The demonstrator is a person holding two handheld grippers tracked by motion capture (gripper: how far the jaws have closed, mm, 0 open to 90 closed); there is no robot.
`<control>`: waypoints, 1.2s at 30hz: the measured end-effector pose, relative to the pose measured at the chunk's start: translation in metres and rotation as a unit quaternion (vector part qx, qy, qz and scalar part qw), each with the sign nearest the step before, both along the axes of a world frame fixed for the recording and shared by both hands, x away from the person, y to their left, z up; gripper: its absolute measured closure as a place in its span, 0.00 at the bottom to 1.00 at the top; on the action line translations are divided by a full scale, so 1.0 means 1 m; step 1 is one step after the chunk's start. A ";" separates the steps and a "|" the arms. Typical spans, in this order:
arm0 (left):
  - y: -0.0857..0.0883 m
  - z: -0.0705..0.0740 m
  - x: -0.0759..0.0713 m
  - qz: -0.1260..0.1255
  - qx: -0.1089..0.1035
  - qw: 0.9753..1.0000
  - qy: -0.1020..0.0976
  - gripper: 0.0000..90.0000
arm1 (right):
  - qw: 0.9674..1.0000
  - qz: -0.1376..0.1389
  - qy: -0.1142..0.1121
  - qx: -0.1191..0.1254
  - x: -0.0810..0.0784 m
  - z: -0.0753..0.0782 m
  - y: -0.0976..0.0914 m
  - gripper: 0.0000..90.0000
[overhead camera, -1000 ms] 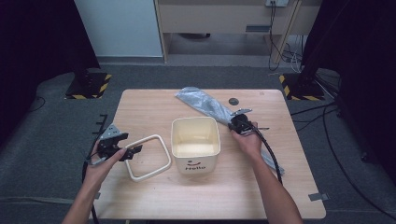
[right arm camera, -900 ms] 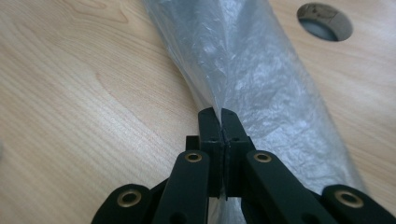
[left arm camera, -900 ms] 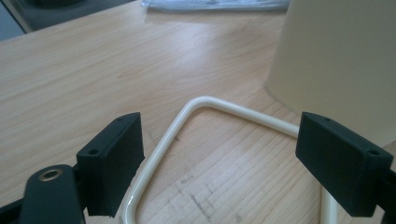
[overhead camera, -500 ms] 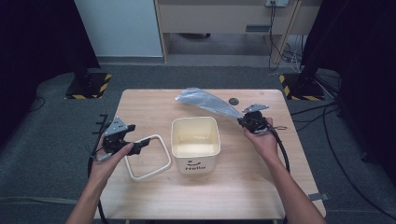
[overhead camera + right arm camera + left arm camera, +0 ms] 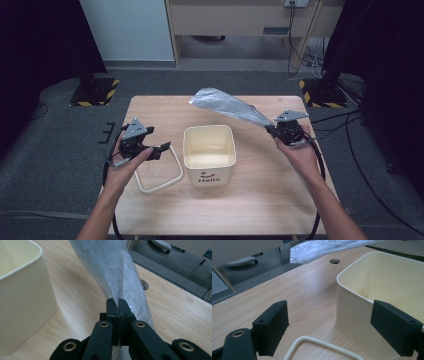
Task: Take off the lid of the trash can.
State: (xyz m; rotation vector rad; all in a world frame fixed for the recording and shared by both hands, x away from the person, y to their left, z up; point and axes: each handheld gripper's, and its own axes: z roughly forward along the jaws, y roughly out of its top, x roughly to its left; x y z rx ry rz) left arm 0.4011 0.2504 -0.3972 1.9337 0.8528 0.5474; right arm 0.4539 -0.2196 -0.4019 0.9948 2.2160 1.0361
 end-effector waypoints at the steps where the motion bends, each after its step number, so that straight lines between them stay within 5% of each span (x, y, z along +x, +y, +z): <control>1: 0.001 0.000 0.000 0.002 -0.001 1.000 0.000 0.16 | 1.000 0.007 -0.002 0.000 -0.002 0.003 0.000 1.00; 11: -0.001 0.007 -0.002 0.005 -0.012 1.000 -0.009 0.16 | 0.998 0.058 -0.024 -0.006 -0.029 0.030 -0.002 1.00; 16: -0.014 0.015 -0.003 -0.012 -0.005 1.000 -0.015 0.16 | 0.997 0.070 -0.030 -0.004 -0.036 0.039 -0.006 1.00; 36: -0.054 0.026 0.005 -0.032 0.004 0.999 -0.009 0.16 | 0.993 0.114 -0.023 -0.006 -0.056 0.059 -0.025 1.00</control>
